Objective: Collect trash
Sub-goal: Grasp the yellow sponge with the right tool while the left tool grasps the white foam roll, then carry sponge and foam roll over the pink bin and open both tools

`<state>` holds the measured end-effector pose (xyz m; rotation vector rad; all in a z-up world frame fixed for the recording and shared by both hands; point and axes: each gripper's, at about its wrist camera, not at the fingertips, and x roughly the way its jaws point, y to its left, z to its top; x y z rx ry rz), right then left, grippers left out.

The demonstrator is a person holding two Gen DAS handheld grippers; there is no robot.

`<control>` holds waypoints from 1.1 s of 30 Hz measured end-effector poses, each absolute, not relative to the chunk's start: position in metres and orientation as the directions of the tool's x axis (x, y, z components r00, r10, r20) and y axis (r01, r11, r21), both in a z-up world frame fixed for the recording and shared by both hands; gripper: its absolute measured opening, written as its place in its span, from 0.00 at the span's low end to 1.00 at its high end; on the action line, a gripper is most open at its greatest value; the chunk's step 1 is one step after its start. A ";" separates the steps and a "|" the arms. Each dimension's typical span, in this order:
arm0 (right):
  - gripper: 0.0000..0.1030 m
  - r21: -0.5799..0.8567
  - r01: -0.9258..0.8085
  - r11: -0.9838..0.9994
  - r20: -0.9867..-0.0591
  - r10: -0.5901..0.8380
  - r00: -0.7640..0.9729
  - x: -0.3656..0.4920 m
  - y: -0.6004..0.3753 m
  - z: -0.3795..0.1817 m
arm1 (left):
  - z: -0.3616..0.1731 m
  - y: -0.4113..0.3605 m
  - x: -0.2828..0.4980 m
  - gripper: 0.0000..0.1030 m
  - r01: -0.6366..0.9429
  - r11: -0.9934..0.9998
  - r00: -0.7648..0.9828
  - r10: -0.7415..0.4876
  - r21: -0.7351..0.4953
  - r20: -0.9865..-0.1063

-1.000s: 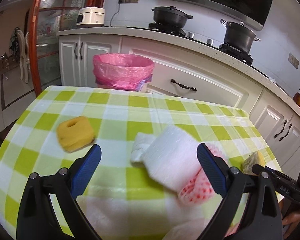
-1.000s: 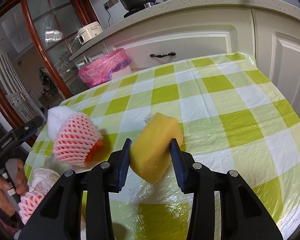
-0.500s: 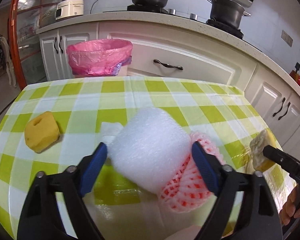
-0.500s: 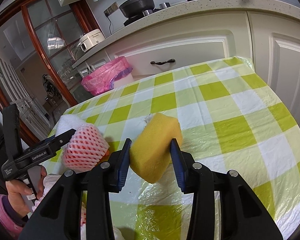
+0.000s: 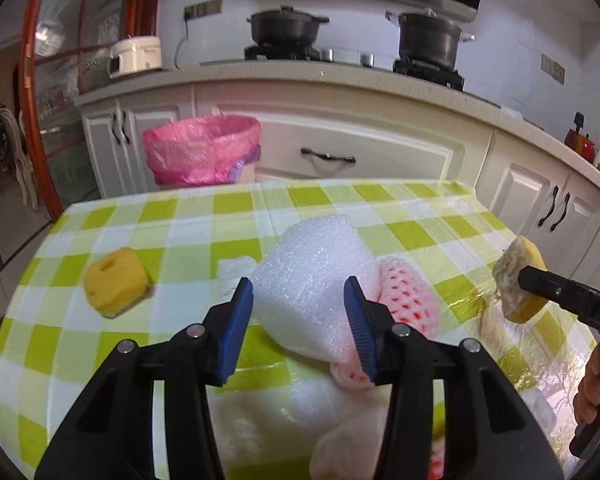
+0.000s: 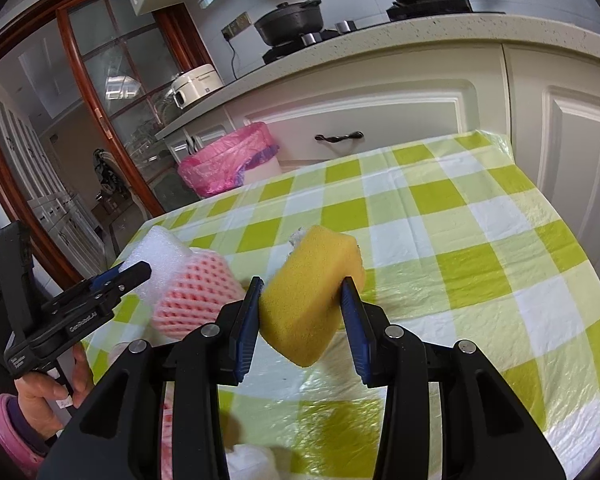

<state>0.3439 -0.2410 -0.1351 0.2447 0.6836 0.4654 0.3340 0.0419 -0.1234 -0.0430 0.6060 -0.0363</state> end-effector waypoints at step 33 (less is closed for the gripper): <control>0.37 0.178 -0.612 0.770 -0.446 0.618 0.648 0.348 -0.094 -0.040 | -0.035 0.121 0.269 0.44 -0.114 0.987 0.928 0.066 -0.109 -0.367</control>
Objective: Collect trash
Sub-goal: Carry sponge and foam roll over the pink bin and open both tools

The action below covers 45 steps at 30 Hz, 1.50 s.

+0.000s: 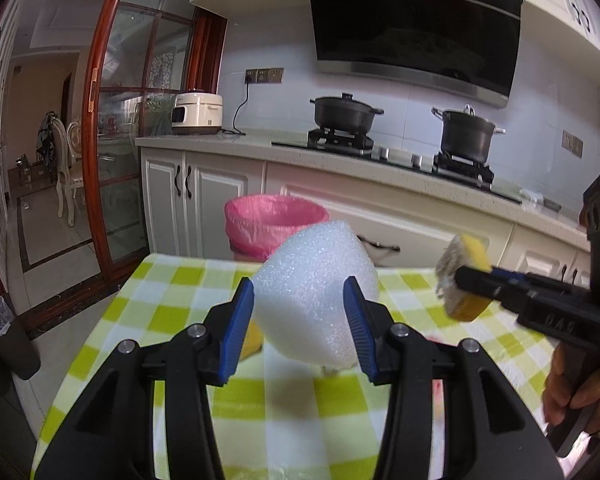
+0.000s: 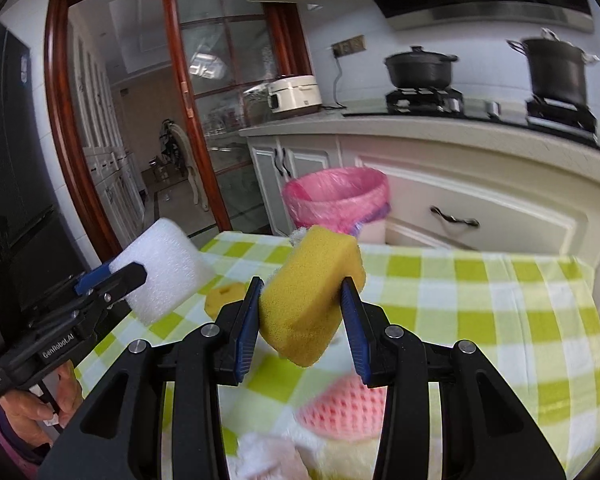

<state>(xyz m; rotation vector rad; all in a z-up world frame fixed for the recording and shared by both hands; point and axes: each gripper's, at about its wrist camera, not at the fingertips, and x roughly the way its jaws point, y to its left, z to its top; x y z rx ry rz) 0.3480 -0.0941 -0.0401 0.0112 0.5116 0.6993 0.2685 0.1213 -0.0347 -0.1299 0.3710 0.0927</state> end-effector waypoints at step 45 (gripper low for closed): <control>0.54 0.257 -0.691 0.676 -0.346 0.732 0.587 0.736 0.030 -0.027 | -0.030 0.278 0.719 0.47 -0.215 0.974 0.882 0.162 -0.072 -0.442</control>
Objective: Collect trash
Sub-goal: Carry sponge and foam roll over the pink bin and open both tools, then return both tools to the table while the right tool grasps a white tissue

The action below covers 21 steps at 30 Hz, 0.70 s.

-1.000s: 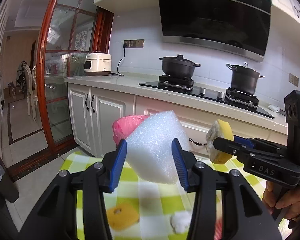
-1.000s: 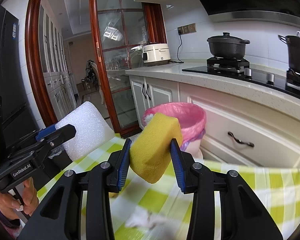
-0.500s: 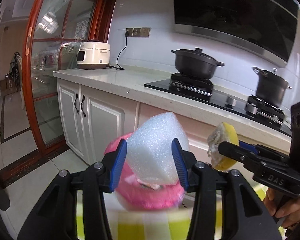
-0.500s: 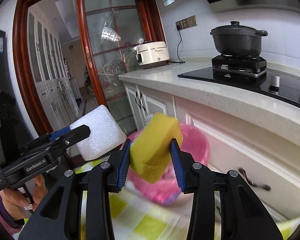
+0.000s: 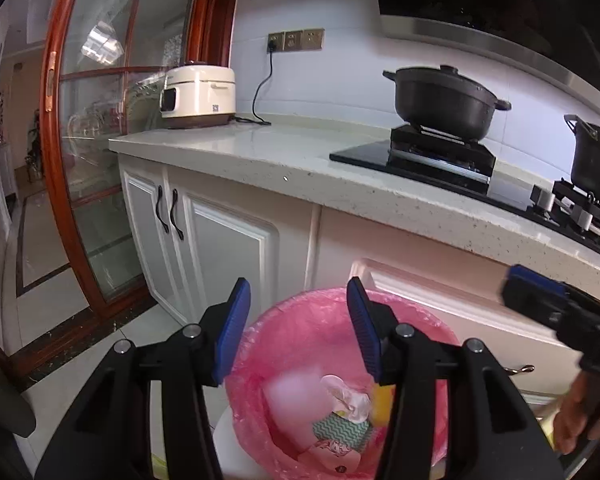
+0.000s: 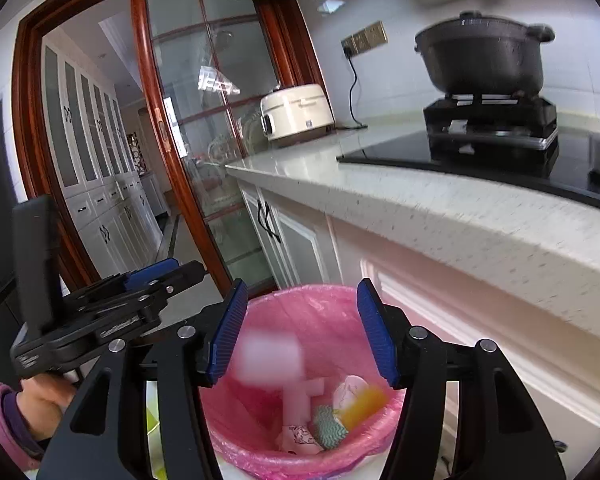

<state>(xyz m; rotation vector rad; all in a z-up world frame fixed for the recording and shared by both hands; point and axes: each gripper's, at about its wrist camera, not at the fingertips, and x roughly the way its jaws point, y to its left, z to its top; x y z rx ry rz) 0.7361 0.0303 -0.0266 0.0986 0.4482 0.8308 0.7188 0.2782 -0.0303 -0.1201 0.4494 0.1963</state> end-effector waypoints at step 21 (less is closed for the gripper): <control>0.62 0.209 -0.650 0.730 -0.338 0.678 0.653 0.451 -0.125 0.007 | 0.021 0.198 0.398 0.95 -0.244 0.965 0.923 0.202 -0.092 -0.328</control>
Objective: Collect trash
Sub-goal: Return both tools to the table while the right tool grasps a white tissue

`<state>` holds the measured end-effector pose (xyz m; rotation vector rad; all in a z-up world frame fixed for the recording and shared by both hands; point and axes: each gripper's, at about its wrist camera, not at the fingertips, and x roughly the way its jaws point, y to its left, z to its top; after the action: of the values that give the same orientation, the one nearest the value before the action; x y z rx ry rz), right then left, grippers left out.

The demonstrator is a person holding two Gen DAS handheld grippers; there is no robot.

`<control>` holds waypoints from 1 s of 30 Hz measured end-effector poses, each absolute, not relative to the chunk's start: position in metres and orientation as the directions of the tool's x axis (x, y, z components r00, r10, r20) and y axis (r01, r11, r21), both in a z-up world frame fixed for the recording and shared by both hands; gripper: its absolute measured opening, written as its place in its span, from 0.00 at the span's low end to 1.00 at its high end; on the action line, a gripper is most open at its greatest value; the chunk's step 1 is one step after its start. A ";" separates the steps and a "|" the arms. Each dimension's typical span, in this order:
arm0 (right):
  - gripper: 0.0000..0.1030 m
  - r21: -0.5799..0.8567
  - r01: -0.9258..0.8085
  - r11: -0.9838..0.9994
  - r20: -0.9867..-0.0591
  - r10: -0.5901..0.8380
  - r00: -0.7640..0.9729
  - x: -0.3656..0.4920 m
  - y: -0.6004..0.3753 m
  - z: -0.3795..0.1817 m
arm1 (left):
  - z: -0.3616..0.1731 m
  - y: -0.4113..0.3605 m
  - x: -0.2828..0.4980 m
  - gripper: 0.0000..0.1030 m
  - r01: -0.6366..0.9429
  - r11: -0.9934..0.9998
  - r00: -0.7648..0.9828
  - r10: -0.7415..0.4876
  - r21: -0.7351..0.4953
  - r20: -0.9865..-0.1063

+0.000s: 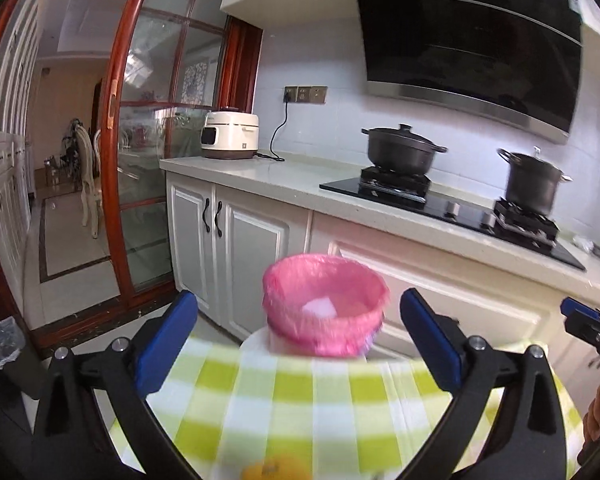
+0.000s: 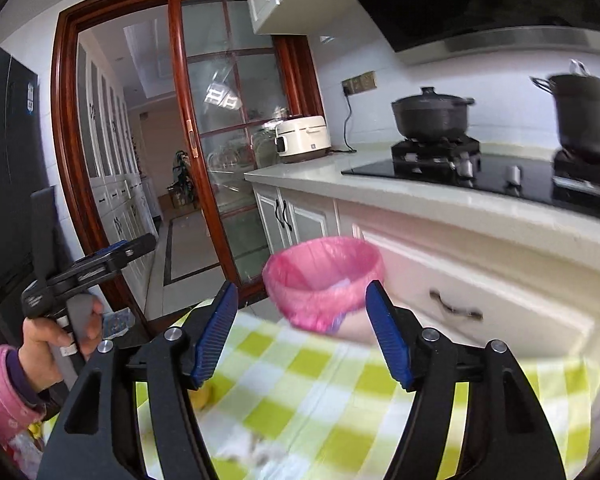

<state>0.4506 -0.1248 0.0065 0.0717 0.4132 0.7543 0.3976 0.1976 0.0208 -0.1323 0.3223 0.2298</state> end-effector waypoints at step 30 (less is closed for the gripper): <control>0.62 0.271 -0.621 0.736 -0.501 0.658 0.562 0.241 -0.093 -0.102 | -0.083 0.166 0.204 0.95 -0.366 0.927 0.860 0.305 -0.080 -0.409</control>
<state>0.2412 -0.0933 -0.1019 0.0662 0.6171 0.7535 0.2036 0.1658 -0.0834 -0.1570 0.4025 0.3535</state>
